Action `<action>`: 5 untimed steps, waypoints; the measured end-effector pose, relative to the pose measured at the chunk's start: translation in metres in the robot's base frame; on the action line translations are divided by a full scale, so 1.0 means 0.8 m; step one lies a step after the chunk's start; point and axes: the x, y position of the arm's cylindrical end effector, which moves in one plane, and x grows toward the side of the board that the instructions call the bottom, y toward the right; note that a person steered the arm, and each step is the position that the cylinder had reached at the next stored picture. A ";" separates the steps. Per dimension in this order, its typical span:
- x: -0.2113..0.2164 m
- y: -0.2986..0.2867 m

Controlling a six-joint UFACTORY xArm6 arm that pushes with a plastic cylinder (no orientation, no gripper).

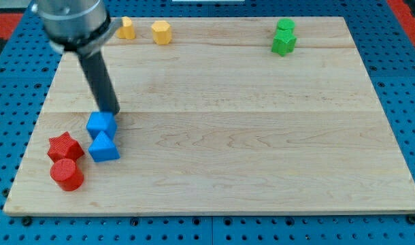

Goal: Slide the green star left and down a bit

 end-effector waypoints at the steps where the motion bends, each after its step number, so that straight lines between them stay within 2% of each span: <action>1: -0.019 0.066; 3: -0.121 0.378; 4: -0.201 0.528; 5: -0.296 0.562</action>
